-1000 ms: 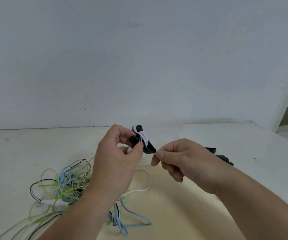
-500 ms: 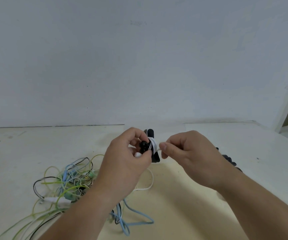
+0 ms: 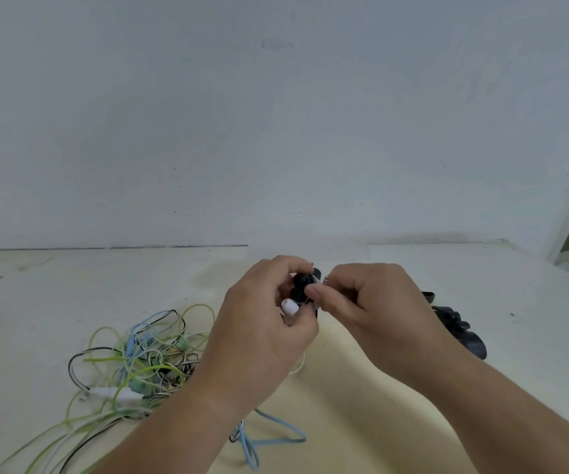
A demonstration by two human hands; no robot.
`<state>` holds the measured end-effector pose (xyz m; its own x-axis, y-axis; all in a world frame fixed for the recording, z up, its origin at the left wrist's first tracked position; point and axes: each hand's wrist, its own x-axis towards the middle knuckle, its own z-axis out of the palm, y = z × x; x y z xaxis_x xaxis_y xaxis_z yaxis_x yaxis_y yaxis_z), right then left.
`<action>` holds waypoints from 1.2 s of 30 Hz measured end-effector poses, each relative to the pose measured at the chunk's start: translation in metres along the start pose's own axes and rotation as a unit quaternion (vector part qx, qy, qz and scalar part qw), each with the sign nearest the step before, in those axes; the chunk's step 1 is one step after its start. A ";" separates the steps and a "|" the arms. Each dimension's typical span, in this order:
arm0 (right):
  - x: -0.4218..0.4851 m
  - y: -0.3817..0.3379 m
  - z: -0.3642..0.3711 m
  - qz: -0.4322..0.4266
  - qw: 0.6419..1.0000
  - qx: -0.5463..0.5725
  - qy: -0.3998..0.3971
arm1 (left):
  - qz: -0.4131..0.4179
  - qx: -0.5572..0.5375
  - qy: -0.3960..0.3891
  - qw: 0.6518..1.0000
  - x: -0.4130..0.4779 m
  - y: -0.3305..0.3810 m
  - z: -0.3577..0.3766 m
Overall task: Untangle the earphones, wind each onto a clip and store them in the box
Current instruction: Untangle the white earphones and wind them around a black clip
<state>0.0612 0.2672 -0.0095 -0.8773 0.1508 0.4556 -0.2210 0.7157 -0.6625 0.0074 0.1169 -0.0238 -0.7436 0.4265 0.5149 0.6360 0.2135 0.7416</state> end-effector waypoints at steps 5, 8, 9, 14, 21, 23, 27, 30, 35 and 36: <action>-0.001 0.000 -0.003 -0.012 0.999 -0.004 -0.045 | 0.013 0.024 0.003 1.000 0.000 -0.002 -0.001; -0.002 0.000 -0.006 -0.020 0.997 -0.032 -0.067 | -0.015 -0.005 0.012 1.000 0.001 -0.003 -0.003; -0.002 -0.001 -0.007 -0.018 0.997 -0.037 -0.073 | -0.016 -0.006 0.013 1.000 0.001 -0.004 -0.004; -0.001 0.001 -0.004 -0.017 0.999 -0.010 -0.037 | 0.005 -0.013 -0.006 1.000 0.000 -0.001 -0.003; 0.000 0.003 -0.002 0.009 0.997 0.066 0.033 | -0.004 -0.097 -0.060 0.993 -0.001 0.003 -0.004; 0.001 0.005 -0.004 0.000 0.997 0.067 0.043 | -0.016 -0.158 -0.063 0.985 0.001 0.005 -0.006; 0.001 0.007 -0.004 -0.022 0.997 0.052 0.045 | -0.035 -0.168 -0.045 0.984 0.004 0.005 -0.006; 0.002 0.008 -0.002 -0.022 0.996 0.084 0.033 | -0.055 -0.180 -0.025 0.982 0.005 0.004 -0.004; 0.003 0.011 0.000 -0.024 0.994 0.103 0.029 | -0.082 -0.226 -0.025 0.970 0.005 0.007 -0.004; 0.002 0.010 0.000 -0.026 0.994 0.102 0.030 | -0.088 -0.241 -0.029 0.966 0.005 0.008 -0.005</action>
<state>0.0569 0.2749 -0.0155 -0.8365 0.1628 0.5233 -0.3527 0.5710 -0.7413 0.0078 0.1164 -0.0133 -0.8099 0.4725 0.3477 0.3203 -0.1403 0.9369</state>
